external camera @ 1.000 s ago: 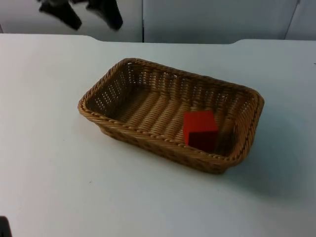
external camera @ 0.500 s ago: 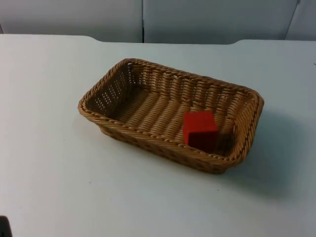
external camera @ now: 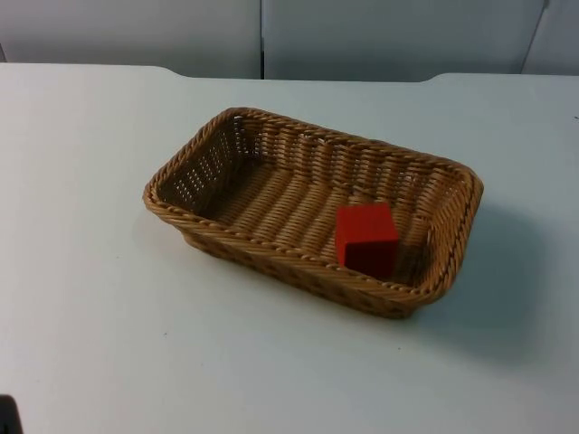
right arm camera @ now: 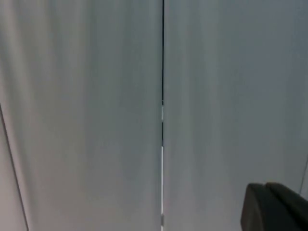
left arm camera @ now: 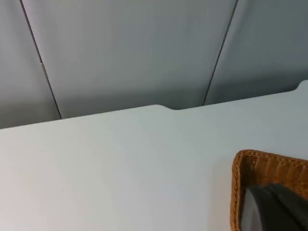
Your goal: Pick up the basket with the left hand and place the cube into the basket with the right hand.
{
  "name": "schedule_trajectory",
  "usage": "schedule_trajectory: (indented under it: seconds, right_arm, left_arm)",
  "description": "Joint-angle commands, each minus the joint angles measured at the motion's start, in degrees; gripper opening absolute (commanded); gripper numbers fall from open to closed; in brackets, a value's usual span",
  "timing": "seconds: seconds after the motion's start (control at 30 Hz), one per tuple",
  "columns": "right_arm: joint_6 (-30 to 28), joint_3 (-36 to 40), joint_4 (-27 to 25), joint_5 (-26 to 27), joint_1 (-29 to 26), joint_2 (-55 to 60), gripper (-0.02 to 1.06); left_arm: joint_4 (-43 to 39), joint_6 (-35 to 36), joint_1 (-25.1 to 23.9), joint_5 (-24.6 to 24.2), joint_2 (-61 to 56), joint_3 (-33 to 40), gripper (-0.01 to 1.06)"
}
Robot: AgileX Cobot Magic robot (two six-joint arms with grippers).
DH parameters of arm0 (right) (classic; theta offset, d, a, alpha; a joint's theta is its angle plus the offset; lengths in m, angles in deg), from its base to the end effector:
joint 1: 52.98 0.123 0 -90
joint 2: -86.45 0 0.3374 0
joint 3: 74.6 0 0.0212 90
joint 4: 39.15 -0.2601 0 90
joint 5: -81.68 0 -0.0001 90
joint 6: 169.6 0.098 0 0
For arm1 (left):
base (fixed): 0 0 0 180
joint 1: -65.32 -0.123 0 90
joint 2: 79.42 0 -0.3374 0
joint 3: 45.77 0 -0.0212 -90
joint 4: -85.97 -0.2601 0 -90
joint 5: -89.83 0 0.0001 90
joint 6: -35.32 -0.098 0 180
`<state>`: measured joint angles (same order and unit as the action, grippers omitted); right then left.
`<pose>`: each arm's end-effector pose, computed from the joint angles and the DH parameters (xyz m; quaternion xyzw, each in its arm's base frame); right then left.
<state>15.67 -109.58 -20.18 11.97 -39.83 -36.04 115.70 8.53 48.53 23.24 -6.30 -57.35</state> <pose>-0.0008 -0.0309 0.6539 0.0169 0.7138 -0.0396 0.6990 0.1967 0.0127 0.5383 0.0870 0.8649 -0.0811 0.4876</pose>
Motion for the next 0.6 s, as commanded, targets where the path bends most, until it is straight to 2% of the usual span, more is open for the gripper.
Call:
schedule_trajectory:
  seconds: [0.0, 0.03, 0.2, 0.23, 0.27, 0.37, 0.4, 0.43, 0.47, 0.57]
  right_arm:
    - [1.8, 10.8, 3.3, -0.3, -0.1, -7.2, 0.0]
    - [1.8, 10.8, 3.3, -0.3, -0.1, -7.2, 0.0]
    - [8.4, 33.2, 8.2, -0.3, -0.1, -21.6, 0.0]
    - [8.8, 37.7, 8.2, -0.3, -0.1, -24.1, 0.0]
    - [8.8, 37.7, 8.2, -0.3, -0.1, -24.1, 0.0]
    - [9.9, 51.0, 8.4, -0.3, -0.1, -33.1, 0.0]
    - [10.4, 53.3, 8.4, -0.3, -0.1, -34.1, 0.0]
    - [10.4, 53.3, 8.4, -0.3, -0.1, -34.1, 0.0]
    - [11.8, 58.7, 8.5, -0.3, -0.1, -38.4, 0.0]
    - [13.9, 66.4, 7.7, -0.3, -0.1, -45.0, 0.0]
  left_arm:
    - [3.6, -1.9, -0.2, 2.0, -9.8, 6.7, 0.0]
    - [3.6, -1.9, -0.2, 2.0, -9.8, 6.7, 0.0]
    - [4.5, -2.8, -0.2, 5.0, -24.9, 20.0, 0.0]
    - [4.1, -2.8, -0.2, 5.3, -27.1, 23.2, 0.0]
    - [4.1, -2.8, -0.2, 5.3, -27.1, 23.2, 0.0]
    - [3.4, -3.2, 0.0, 5.5, -34.0, 33.6, 0.0]
    - [3.4, -3.2, 0.5, 6.3, -35.7, 37.2, 0.0]
    - [3.4, -3.2, 0.5, 6.3, -35.7, 37.2, 0.0]
    - [3.4, -3.2, 1.7, 7.5, -37.6, 40.0, 0.0]
    - [3.4, -3.0, 6.9, 7.9, -42.0, 46.8, 0.0]
